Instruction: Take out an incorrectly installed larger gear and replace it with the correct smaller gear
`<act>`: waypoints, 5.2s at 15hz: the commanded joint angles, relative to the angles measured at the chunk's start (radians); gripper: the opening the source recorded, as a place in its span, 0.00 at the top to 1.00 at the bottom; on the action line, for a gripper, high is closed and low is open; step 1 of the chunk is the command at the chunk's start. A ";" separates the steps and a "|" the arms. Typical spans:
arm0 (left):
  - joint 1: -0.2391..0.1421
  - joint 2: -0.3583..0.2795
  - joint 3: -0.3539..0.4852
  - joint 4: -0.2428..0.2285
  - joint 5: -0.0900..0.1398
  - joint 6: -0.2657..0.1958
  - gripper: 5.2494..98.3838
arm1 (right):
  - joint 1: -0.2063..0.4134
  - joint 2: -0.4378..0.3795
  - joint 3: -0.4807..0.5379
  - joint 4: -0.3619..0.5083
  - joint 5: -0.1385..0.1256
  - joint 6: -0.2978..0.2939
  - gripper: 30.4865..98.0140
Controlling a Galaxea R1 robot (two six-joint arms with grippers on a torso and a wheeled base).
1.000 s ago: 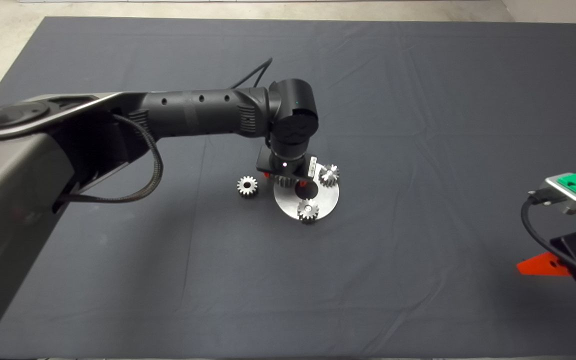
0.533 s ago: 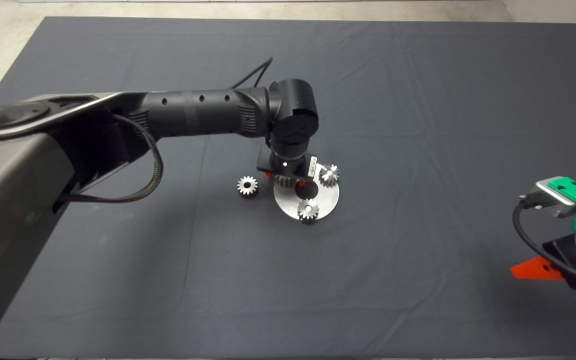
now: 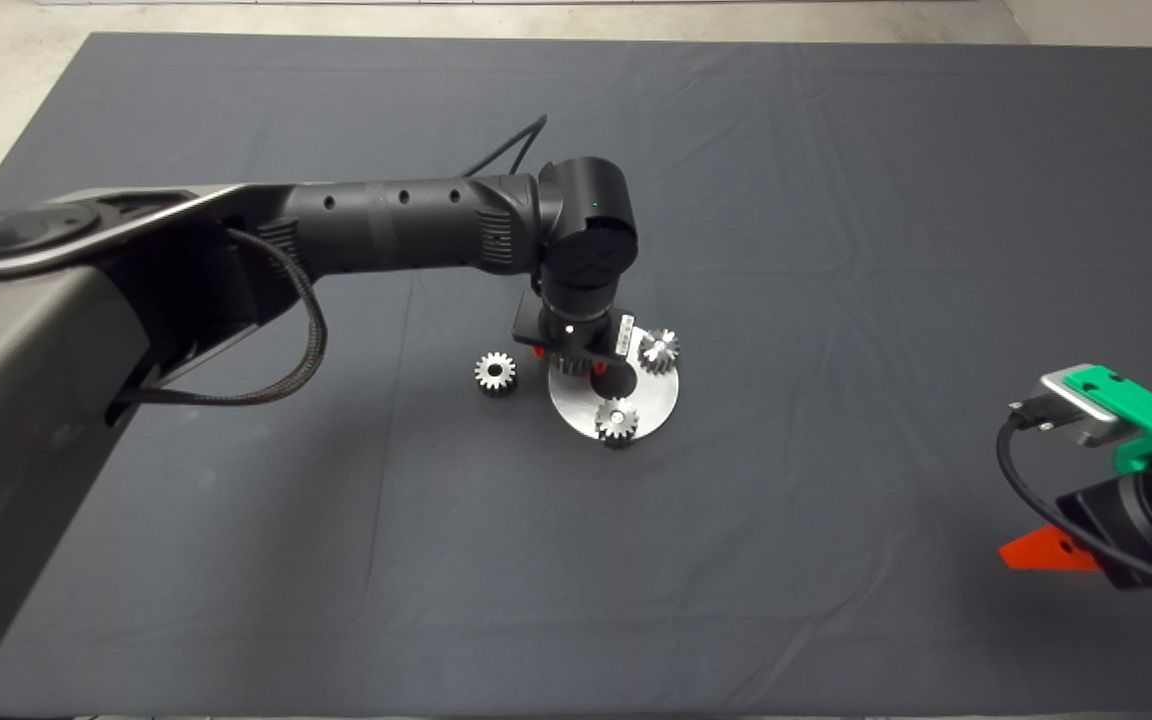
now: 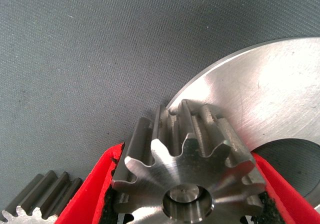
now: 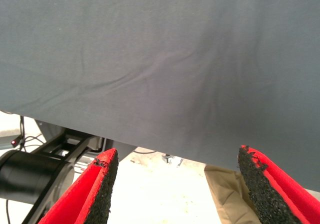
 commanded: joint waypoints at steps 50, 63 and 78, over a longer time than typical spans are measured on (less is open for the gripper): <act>-0.113 -0.003 -0.016 -0.036 0.081 0.100 0.47 | -0.051 0.120 0.010 0.024 -0.098 0.099 0.51; -0.030 -0.005 -0.036 -0.026 0.078 0.083 0.47 | -0.043 0.120 -0.008 0.026 -0.101 0.099 0.51; 0.060 -0.013 -0.046 -0.027 0.074 0.065 0.47 | 0.020 0.122 -0.140 0.032 -0.103 0.020 0.51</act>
